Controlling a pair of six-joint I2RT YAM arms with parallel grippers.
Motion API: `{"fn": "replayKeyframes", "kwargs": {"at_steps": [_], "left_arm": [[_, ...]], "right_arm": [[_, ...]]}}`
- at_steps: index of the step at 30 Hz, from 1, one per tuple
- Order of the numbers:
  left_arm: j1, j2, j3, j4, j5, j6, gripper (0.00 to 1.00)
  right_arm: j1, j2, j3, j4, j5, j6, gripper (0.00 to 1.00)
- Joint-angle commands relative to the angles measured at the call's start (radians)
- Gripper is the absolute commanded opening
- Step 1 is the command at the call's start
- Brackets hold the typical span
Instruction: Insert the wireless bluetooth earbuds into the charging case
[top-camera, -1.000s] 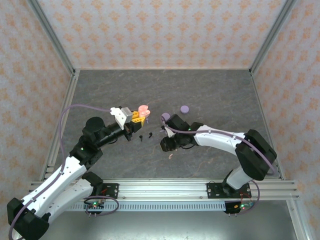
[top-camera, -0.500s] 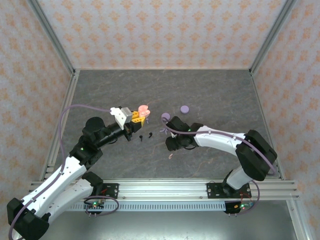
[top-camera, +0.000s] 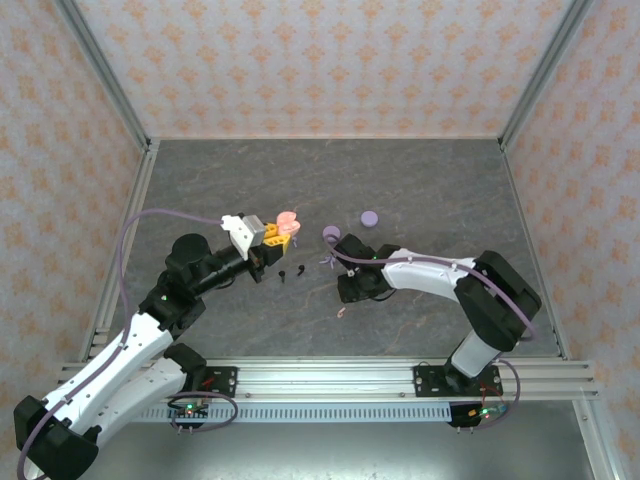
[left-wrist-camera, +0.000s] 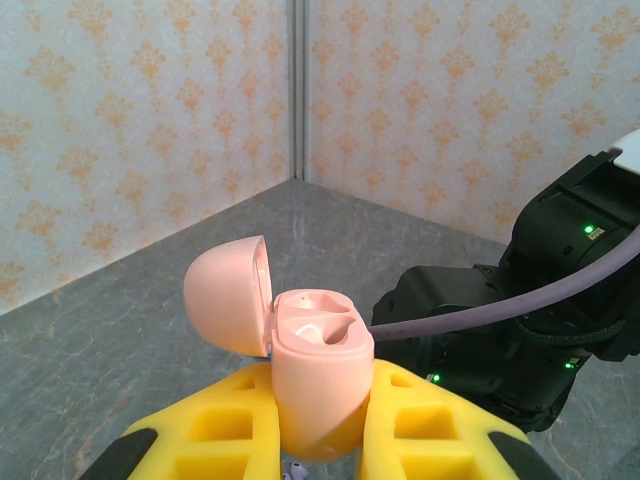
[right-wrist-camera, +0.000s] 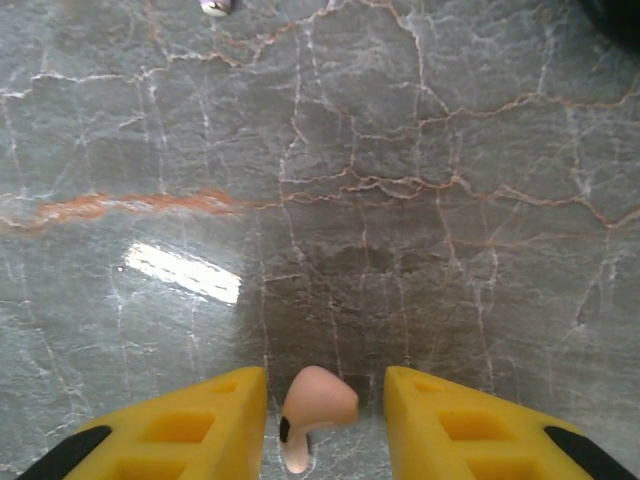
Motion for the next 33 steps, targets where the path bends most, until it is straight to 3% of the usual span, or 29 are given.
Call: {"fn": "replayKeyframes", "kwargs": {"at_steps": [1, 11, 20, 33], "left_arm": [[0.011, -0.014, 0.026, -0.007, 0.003, 0.022, 0.00], [0.011, -0.014, 0.029, -0.017, -0.001, 0.031, 0.00], [0.012, -0.014, 0.027, -0.008, 0.006, 0.023, 0.00], [0.003, 0.105, 0.023, 0.219, 0.065, -0.079, 0.00]], "right_arm": [[-0.006, 0.010, 0.006, -0.030, 0.011, 0.026, 0.36], [-0.006, 0.023, 0.007, -0.041, -0.005, 0.016, 0.32], [-0.006, -0.021, 0.010, -0.056, 0.006, 0.012, 0.21], [-0.006, -0.475, 0.107, 0.057, 0.086, 0.015, 0.20]]}}
